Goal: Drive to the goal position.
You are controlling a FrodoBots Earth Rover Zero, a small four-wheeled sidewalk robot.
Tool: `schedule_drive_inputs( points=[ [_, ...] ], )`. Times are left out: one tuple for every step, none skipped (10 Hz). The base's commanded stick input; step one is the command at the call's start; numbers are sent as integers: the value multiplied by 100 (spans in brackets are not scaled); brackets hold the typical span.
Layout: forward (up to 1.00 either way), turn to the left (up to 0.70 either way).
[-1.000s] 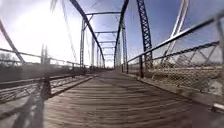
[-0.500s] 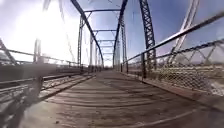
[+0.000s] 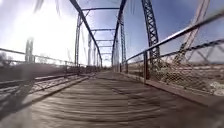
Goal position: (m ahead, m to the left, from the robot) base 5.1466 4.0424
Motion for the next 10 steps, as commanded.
schedule_drive_inputs(
  points=[
    [100, 0],
    [100, 0],
    [100, 0],
    [100, 0],
    [100, 0],
    [100, 0],
    [100, 0],
    [100, 0],
    [100, 0],
    [100, 0]
  ],
)
